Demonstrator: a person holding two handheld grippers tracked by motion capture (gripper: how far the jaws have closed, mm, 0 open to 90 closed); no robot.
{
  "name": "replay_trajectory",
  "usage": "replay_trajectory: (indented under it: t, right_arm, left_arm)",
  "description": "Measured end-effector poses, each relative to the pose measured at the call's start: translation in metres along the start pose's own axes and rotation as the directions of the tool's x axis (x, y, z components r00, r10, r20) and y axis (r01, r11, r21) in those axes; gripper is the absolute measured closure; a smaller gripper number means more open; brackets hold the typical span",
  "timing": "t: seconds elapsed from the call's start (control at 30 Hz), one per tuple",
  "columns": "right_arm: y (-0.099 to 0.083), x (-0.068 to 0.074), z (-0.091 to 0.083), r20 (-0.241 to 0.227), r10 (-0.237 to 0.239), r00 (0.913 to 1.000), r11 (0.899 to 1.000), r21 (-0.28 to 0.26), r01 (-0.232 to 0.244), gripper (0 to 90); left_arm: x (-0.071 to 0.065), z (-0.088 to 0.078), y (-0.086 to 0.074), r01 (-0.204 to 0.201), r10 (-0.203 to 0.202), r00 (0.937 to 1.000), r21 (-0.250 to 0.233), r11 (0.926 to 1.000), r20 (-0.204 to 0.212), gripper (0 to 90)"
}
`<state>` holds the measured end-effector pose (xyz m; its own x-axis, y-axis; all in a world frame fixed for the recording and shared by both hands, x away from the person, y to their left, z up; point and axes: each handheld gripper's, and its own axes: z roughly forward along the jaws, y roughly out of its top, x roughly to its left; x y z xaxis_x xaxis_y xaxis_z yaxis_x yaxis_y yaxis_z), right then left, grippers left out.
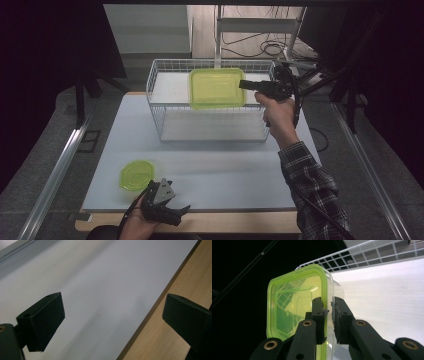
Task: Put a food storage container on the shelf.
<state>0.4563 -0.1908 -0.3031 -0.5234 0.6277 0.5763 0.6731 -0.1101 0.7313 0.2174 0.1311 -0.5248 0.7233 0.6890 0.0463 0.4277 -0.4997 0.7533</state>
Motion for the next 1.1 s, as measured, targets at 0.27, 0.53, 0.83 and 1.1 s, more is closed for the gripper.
replay_trajectory:
  t: [0.27,0.53,0.83,1.1]
  right_arm:
    - [0.007,-0.007,0.01,0.051,0.016,0.9986,1.0,-0.014,-0.015,79.9]
    - [0.011,-0.007,0.021,0.105,0.005,0.9944,1.0,-0.007,-0.004,79.7]
    - [0.012,-0.009,0.026,0.156,-0.015,0.9877,1.0,0.004,0.015,76.1]
    - [0.015,-0.012,0.032,0.222,-0.064,0.973,0.998,0.028,0.06,71.9]
  left_arm:
    - [0.0,0.0,0.0,-0.001,0.001,1.0,0.001,1.0,0.002,3.9]
    - [-0.001,0.0,0.0,-0.002,0.002,1.0,0.001,1.0,0.007,3.9]
    - [-0.001,0.0,0.0,-0.004,0.004,0.9999,0.005,1.0,0.01,3.9]
    - [-0.001,0.001,0.0,-0.006,0.006,0.9999,0.01,0.9999,0.009,3.9]
